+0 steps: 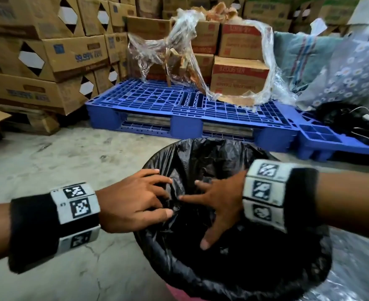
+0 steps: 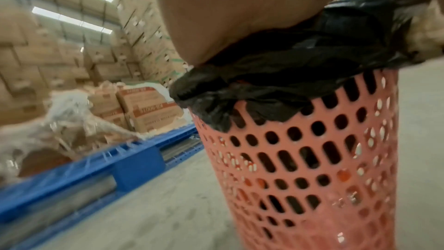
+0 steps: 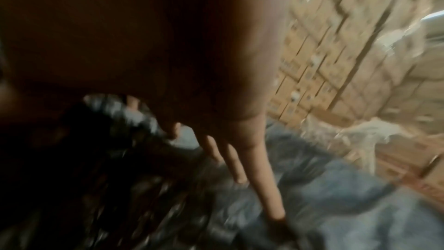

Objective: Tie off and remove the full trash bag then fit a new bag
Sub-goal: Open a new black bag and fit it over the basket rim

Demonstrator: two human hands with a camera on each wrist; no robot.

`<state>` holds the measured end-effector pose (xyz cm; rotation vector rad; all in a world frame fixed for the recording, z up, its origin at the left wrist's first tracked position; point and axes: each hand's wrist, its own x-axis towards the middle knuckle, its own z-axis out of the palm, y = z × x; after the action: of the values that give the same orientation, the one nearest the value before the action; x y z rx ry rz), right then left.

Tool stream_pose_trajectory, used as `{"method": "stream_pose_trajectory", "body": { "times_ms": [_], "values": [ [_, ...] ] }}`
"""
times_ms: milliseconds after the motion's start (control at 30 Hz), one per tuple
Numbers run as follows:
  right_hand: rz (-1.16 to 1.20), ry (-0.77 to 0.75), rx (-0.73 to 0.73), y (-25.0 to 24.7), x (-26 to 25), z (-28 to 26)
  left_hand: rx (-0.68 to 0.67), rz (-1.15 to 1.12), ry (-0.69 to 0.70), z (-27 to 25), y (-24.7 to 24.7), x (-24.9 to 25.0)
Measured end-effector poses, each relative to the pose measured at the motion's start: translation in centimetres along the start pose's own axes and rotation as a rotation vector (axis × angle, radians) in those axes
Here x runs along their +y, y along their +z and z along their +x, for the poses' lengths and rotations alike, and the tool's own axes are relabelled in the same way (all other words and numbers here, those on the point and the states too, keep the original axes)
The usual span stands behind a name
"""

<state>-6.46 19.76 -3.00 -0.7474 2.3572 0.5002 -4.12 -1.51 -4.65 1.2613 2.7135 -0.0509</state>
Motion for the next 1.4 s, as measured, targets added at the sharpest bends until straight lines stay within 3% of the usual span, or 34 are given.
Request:
{"method": "stream_pose_trajectory", "body": {
  "times_ms": [233,500,600,700,800,933,1067,1167,1300,1400],
  "values": [
    [0.05,0.101,0.046,6.6,-1.3,9.8,0.085,-0.008,0.026,0.2,1.0,-0.5],
    [0.163,0.122,-0.023,10.7,-0.4,13.8,0.207,-0.029,0.064,0.3,1.6,-0.7],
    [0.149,0.098,-0.098,9.9,-0.6,13.5,0.209,-0.032,0.064,0.2,1.8,-0.7],
    [0.304,-0.028,-0.212,4.7,-0.2,11.4,0.231,-0.027,0.072,0.3,1.9,-1.0],
    [0.302,-0.058,0.004,-0.3,1.6,7.8,0.216,-0.036,0.061,0.3,2.0,-0.9],
    [0.271,-0.042,0.262,-3.3,5.2,-1.1,0.362,-0.127,-0.015,-0.3,2.4,-0.3],
    [0.296,0.051,0.469,2.1,8.6,-9.5,0.381,-0.506,-0.274,-0.2,2.4,0.2],
    [0.491,0.191,0.466,8.1,9.4,-11.8,0.37,-0.682,-0.421,0.8,1.7,-0.2],
    [0.948,0.192,0.527,12.2,8.9,-10.8,0.388,-0.712,-0.458,2.1,1.3,-0.9],
    [1.063,0.181,0.639,13.6,8.7,-9.7,0.392,-0.73,-0.442,2.4,1.1,-1.4]
  ]
}}
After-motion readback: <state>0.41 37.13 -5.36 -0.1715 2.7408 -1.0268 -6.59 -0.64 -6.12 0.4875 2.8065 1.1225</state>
